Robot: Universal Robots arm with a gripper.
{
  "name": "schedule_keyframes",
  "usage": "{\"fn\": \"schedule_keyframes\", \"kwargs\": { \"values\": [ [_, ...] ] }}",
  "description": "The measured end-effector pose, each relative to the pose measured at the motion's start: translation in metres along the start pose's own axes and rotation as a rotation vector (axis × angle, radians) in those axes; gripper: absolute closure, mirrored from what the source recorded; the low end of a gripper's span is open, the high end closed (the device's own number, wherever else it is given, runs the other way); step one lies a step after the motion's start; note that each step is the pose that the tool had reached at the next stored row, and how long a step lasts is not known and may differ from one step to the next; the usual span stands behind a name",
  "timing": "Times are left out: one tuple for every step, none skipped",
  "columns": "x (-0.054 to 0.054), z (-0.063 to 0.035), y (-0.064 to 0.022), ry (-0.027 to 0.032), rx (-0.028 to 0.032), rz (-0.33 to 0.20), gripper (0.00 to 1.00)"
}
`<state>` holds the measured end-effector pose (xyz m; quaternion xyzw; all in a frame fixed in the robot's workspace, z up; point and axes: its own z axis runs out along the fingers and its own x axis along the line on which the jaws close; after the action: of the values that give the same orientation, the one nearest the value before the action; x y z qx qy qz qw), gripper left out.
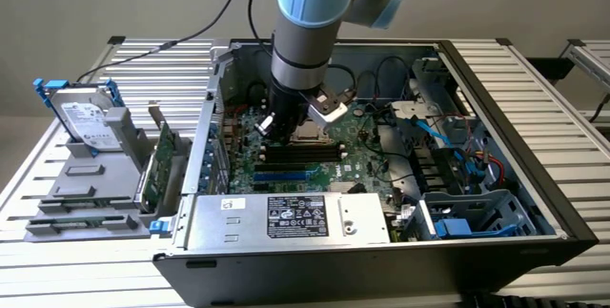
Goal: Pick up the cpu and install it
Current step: 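Install the second cpu locking lever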
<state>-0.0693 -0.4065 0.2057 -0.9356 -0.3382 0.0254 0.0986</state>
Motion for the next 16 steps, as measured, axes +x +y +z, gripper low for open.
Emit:
{"fn": "schedule_keyframes", "kwargs": {
  "values": [
    [0.0, 0.0008, 0.0001, 0.0002, 0.0013, 0.002, 0.89],
    [0.0, 0.0014, 0.0003, -0.0001, 0.0022, 0.003, 0.89],
    [0.0, 0.0021, 0.0004, -0.0009, 0.0034, 0.005, 0.89],
    [0.0, 0.0028, 0.0006, -0.0016, 0.0046, 0.006, 0.89],
    [0.0, 0.0035, 0.0007, -0.0024, 0.0059, 0.008, 0.89],
    [-0.0001, 0.0039, 0.0008, -0.0031, 0.0074, 0.009, 0.89],
    [-0.0001, 0.0042, 0.0009, -0.0037, 0.0089, 0.011, 0.89],
    [-0.0001, 0.0044, 0.001, -0.0047, 0.0109, 0.013, 0.89],
    [0.0, 0.0045, 0.001, -0.0061, 0.0131, 0.014, 0.89],
    [0.0, 0.0045, 0.0009, -0.0071, 0.0158, 0.016, 0.89],
    [0.0, 0.0046, 0.0009, -0.0079, 0.0186, 0.018, 0.89],
    [-0.0001, 0.0046, 0.0009, -0.0077, 0.0211, 0.019, 0.89],
    [-0.0001, 0.0046, 0.0009, -0.0069, 0.0235, 0.02, 0.89],
    [-0.0001, 0.0047, 0.0009, -0.006, 0.0255, 0.02, 0.89],
    [0.0, 0.0047, 0.0009, -0.005, 0.0274, 0.021, 0.89],
    [0.0, 0.0048, 0.0009, -0.004, 0.0289, 0.021, 0.89]
  ]
}}
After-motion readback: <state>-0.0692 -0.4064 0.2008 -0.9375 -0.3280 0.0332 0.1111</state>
